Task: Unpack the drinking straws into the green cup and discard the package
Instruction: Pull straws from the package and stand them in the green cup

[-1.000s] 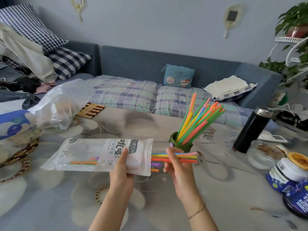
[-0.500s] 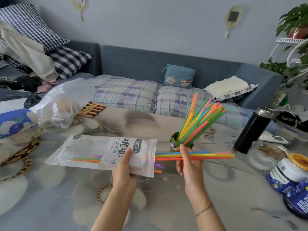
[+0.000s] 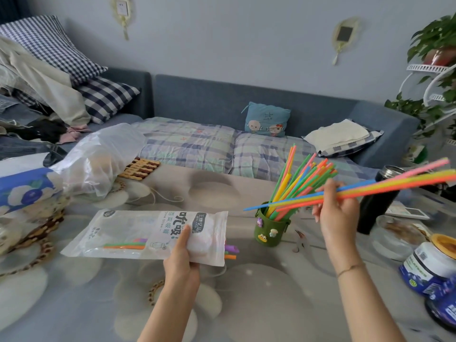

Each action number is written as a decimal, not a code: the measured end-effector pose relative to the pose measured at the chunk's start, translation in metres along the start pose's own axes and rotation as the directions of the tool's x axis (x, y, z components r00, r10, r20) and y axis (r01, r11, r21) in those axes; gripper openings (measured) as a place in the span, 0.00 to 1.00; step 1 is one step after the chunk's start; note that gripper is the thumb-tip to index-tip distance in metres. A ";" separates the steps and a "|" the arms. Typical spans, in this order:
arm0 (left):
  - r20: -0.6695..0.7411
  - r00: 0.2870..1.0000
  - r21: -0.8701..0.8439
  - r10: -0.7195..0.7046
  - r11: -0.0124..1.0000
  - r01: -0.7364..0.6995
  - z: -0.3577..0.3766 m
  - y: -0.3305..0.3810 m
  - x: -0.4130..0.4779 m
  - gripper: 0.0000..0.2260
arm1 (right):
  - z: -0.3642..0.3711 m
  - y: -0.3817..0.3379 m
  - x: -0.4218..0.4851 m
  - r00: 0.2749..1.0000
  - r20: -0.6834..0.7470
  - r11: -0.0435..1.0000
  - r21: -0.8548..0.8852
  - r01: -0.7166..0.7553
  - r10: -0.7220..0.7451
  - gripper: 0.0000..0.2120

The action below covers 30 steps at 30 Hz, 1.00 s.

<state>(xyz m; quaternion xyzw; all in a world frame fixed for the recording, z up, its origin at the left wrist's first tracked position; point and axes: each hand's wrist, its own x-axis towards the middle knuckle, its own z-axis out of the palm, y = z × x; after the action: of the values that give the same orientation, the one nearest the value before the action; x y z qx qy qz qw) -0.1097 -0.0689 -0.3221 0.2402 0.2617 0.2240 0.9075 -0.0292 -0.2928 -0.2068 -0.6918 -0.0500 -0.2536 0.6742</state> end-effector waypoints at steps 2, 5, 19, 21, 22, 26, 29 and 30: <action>-0.005 1.000 0.006 0.000 1.000 0.000 -0.001 0.000 0.000 0.30 | 0.001 0.001 0.012 0.990 0.086 0.971 -0.202 0.125 -0.109 0.17; -0.003 1.000 0.013 -0.001 1.000 0.002 -0.003 -0.002 -0.001 0.34 | 0.007 0.004 0.019 0.956 0.190 0.886 -0.370 0.280 -0.223 0.18; -0.002 1.000 0.023 -0.002 1.000 0.002 -0.003 -0.005 0.005 0.34 | 0.012 0.006 0.032 0.936 0.196 0.762 -0.543 0.353 -0.294 0.27; 0.019 1.000 0.028 -0.010 1.000 0.010 -0.002 -0.006 0.004 0.36 | 0.019 0.010 0.032 0.924 0.281 0.682 -0.624 0.381 -0.259 0.26; 0.014 1.000 0.024 -0.006 1.000 0.005 -0.003 -0.007 0.004 0.33 | 0.023 0.012 0.031 0.919 0.315 0.639 -0.662 0.391 -0.236 0.26; -0.024 1.000 0.012 0.000 1.000 0.001 -0.004 -0.006 0.008 0.30 | 0.036 0.023 0.026 0.920 0.371 0.560 -0.739 0.374 -0.125 0.25; -0.014 1.000 0.020 0.010 1.000 -0.009 -0.004 -0.003 0.007 0.38 | 0.042 0.032 0.026 0.919 0.393 0.552 -0.758 0.348 -0.039 0.23; -0.015 1.000 0.022 0.010 1.000 -0.010 -0.005 -0.002 0.007 0.40 | 0.043 0.032 0.026 0.915 0.403 0.560 -0.755 0.340 -0.012 0.23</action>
<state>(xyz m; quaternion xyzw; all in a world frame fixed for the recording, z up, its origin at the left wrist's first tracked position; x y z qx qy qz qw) -0.1063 -0.0651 -0.3301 0.2498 0.2698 0.2274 0.9017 0.0183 -0.2614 -0.2235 -0.9473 -0.1182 -0.1870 0.2317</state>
